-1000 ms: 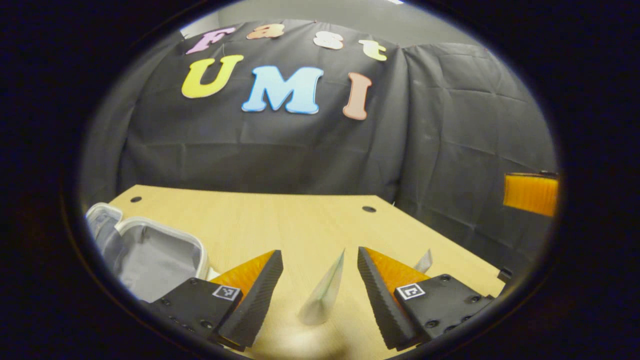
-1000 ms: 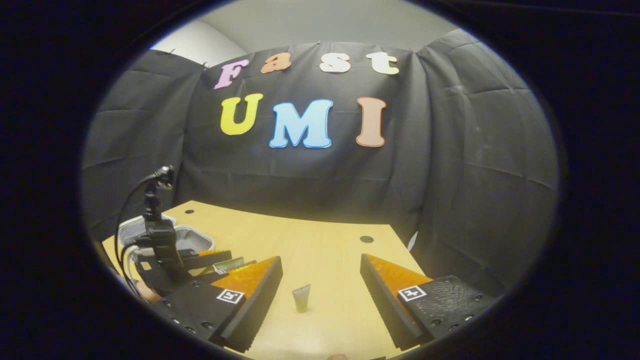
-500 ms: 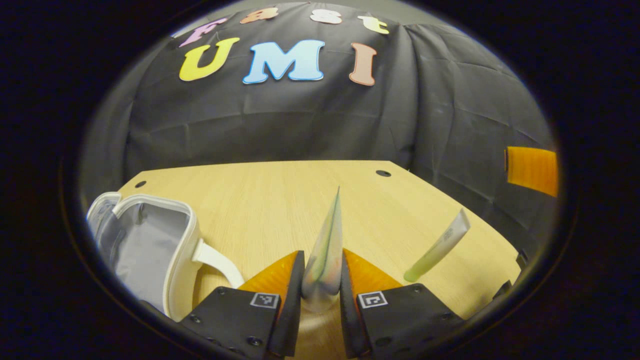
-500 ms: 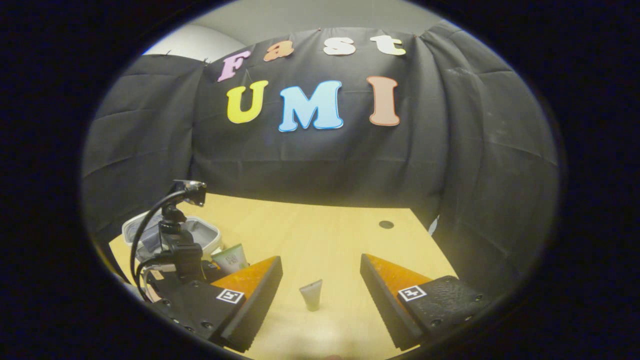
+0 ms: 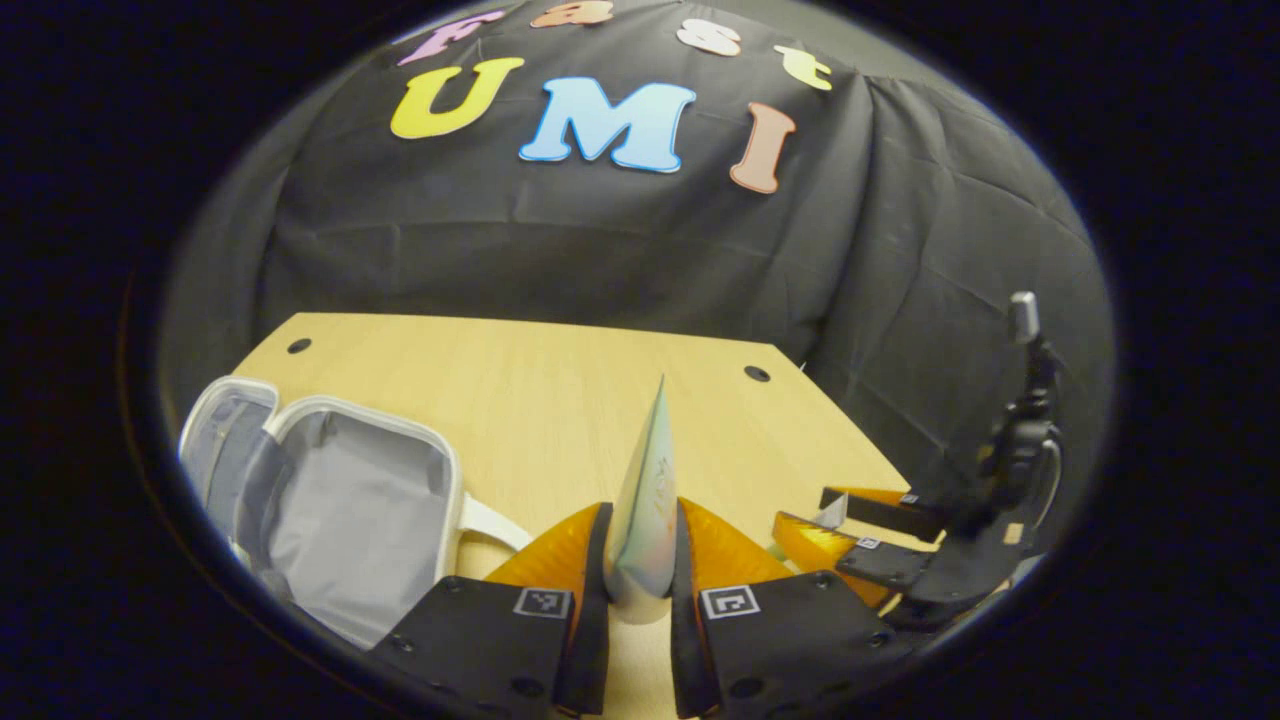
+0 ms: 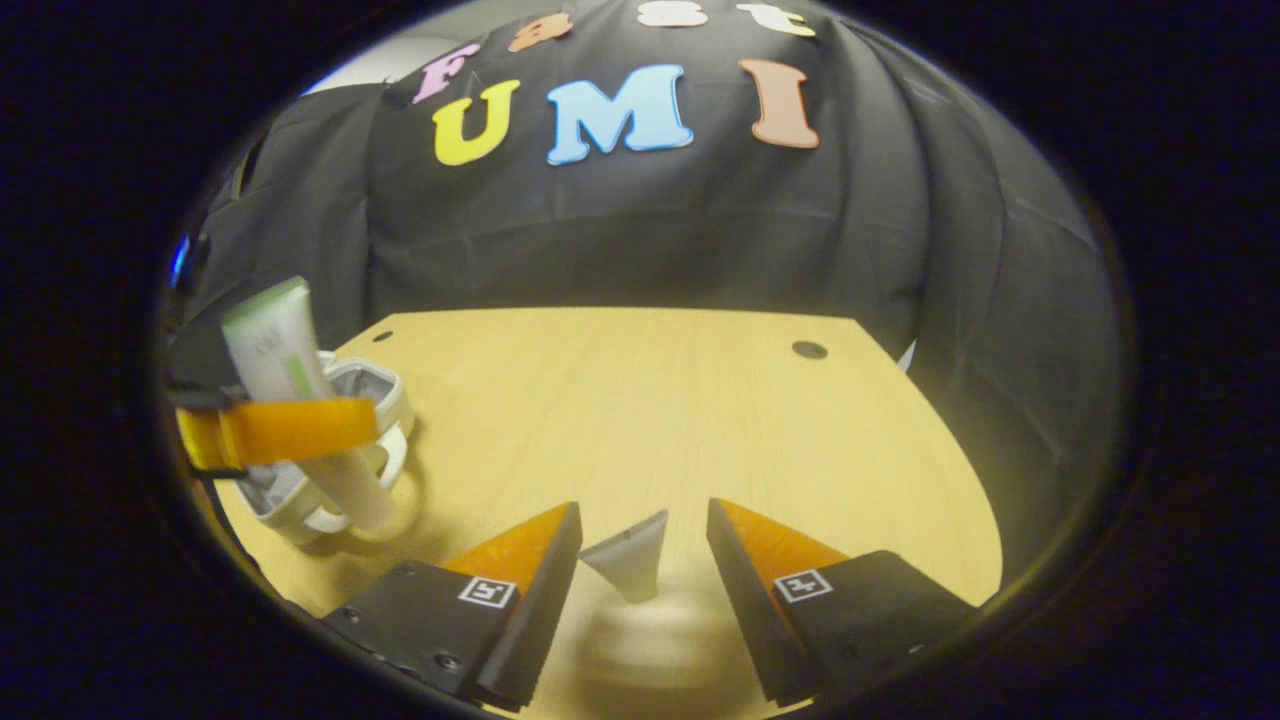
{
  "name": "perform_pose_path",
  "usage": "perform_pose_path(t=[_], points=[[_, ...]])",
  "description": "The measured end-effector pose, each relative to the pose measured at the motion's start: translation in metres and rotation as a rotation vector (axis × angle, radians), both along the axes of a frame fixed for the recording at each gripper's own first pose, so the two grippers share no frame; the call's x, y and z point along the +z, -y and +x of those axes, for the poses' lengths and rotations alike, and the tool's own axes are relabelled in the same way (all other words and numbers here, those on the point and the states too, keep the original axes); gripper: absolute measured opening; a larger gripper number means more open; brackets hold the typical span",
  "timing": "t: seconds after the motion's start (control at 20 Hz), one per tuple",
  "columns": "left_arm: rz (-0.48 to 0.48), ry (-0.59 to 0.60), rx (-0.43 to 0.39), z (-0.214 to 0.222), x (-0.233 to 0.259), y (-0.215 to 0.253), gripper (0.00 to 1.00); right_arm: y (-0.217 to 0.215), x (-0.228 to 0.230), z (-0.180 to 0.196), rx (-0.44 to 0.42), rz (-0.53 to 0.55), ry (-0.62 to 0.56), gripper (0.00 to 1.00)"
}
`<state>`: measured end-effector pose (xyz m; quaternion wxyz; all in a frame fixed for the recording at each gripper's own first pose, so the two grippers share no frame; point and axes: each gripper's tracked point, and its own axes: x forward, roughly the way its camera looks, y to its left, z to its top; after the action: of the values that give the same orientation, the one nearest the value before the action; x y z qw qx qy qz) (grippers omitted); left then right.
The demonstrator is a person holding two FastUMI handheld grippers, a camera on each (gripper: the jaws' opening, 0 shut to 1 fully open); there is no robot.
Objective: First open the suitcase, pack the skin care products into it, and then close the suitcase.
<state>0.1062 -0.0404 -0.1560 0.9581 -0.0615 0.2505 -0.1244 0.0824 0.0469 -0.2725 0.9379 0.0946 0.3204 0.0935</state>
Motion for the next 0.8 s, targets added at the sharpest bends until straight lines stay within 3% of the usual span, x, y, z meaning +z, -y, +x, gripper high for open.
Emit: perform_pose_path(t=[0.1,0.2,0.3,0.55,0.8], points=[[0.005,-0.002,0.04,-0.008,0.014,-0.033,0.33,-0.001,-0.007,-0.002,-0.007,-0.005,-0.029,0.69],[-0.009,-0.022,0.083,-0.017,0.017,-0.071,0.33,0.004,-0.005,-0.002,-0.048,-0.017,-0.039,0.34],[-0.006,-0.034,0.119,-0.023,0.017,-0.11,0.33,0.001,-0.005,-0.005,-0.082,0.006,-0.068,0.21],[0.039,-0.178,0.156,-0.03,-0.026,-0.195,0.33,-0.043,0.044,-0.029,-0.146,0.103,-0.068,0.19],[0.142,-0.353,0.12,-0.028,-0.082,-0.252,0.34,-0.133,0.112,-0.053,-0.078,0.195,-0.032,0.19]])
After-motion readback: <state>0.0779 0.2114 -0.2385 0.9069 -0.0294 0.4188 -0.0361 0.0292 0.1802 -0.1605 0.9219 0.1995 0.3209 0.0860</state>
